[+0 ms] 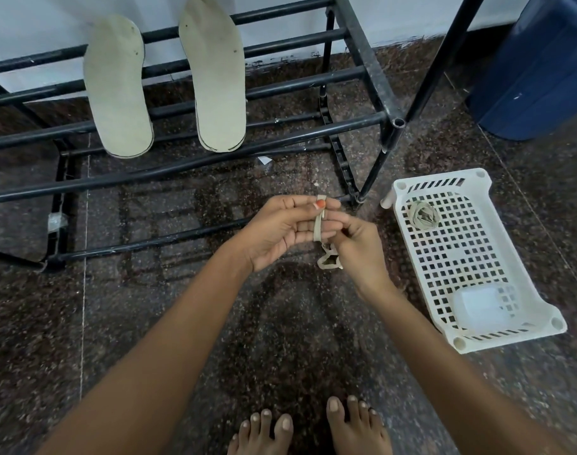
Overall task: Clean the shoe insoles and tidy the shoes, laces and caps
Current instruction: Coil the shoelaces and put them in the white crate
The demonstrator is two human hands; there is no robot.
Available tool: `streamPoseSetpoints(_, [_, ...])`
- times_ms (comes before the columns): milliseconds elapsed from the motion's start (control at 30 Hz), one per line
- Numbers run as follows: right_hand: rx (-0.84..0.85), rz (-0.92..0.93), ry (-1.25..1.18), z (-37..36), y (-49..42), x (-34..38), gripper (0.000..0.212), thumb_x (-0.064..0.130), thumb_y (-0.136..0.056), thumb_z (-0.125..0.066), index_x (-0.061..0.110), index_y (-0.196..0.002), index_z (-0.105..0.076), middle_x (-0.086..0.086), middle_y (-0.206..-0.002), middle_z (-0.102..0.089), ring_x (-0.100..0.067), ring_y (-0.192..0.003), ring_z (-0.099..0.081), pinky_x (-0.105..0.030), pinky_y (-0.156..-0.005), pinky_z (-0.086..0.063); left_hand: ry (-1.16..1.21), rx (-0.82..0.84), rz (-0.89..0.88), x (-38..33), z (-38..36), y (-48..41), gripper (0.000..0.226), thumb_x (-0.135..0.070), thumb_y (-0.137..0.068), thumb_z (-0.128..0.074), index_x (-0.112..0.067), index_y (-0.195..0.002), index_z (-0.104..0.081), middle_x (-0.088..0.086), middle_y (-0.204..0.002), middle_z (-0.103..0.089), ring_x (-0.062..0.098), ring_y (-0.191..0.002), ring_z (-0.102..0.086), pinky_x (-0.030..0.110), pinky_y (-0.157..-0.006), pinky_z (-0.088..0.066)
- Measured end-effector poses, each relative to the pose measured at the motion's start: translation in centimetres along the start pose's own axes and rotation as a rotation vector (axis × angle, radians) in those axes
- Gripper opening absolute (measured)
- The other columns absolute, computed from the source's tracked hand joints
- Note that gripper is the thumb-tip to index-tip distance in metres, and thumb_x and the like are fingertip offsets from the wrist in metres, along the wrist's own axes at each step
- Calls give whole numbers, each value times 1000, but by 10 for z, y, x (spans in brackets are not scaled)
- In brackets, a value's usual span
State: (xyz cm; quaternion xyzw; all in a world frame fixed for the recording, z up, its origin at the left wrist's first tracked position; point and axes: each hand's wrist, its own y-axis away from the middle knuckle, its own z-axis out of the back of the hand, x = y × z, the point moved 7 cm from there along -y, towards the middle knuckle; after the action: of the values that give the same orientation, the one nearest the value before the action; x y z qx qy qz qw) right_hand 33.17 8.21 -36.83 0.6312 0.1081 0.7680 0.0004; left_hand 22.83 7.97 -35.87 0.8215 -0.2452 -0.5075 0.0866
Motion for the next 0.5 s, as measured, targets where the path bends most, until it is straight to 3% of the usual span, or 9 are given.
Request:
streamPoseSetpoints(100, [25,58,147,-7,2,-2,20,-5,-86,-50,4,-72,-62,-11,-68,-61,-13,-62,-50,-24,-56,-38,63,-51,-20,0,4,-1,22,-2,-95,-41,0,-101,-62,9,-85,-74,12,-76,-71,22,-72,-57])
streamPoseSetpoints(300, [78,172,342,-13,6,0,13,-1,-86,-55,-2,-80,-67,8,-68,-52,4,-59,-50,-5,-59,-35,75,-144,-57,4,12,-7,21,-4,-96,-43,-2,-100,-63,6,-87,-74,11,-82,-71,21,-74,-56])
streamPoseSetpoints(400, [118,255,477,-17,9,2,14,0,-85,-57,-2,-94,-68,-3,-79,-57,-4,-66,-47,-3,-64,-33,55,-192,-73,7,16,-10,21,-3,-96,-43,-2,-101,-63,6,-94,-73,13,-85,-70,23,-80,-56])
streamPoseSetpoints(500, [122,354,574,-18,12,8,16,-1,-82,-60,-1,-96,-68,-13,-84,-66,-20,-74,-57,-10,-67,-32,-47,-220,-68,8,19,-11,19,-3,-95,-45,-2,-101,-62,7,-103,-69,11,-83,-70,25,-84,-55])
